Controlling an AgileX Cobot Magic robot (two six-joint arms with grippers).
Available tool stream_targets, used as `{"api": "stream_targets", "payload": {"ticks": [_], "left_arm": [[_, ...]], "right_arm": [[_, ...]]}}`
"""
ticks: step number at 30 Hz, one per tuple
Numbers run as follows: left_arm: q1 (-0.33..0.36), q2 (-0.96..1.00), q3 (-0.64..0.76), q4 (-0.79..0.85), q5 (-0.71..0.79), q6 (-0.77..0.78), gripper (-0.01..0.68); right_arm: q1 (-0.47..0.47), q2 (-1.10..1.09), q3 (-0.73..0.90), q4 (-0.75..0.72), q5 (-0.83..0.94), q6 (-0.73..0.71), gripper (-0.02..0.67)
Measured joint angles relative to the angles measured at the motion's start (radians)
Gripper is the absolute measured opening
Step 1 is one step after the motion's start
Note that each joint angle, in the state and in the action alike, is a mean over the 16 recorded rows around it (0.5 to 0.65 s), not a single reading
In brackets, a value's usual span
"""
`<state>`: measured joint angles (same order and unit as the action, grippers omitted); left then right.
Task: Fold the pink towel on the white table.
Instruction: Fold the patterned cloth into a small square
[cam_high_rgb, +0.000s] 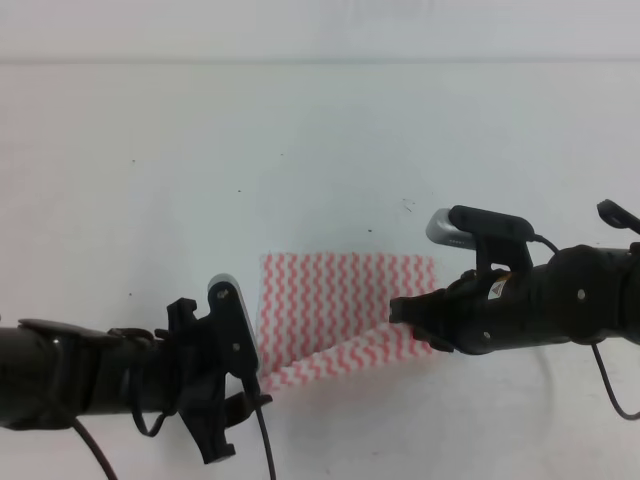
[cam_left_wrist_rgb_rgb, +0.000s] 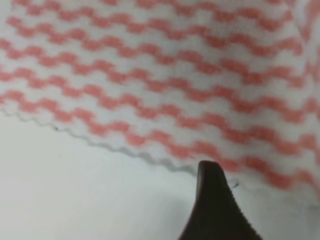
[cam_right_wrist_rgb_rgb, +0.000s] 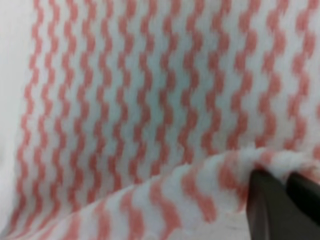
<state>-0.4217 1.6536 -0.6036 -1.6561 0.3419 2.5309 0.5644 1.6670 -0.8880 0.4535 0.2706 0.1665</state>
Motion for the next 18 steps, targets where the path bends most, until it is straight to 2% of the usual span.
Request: {"api": "stream_targets", "payload": {"ticks": [8,18], "left_arm": [[0.0,0.021,-0.014,-0.038,-0.008,0.001,0.374],[-0.001,0.032,-0.022,-0.059,-0.027,0.0,0.266]], "right_arm": [[0.0,0.001,0.0,0.0,0.001,-0.009,-0.016],[0.0,0.001,0.0,0.0,0.004,-0.01,-0.016]]}}
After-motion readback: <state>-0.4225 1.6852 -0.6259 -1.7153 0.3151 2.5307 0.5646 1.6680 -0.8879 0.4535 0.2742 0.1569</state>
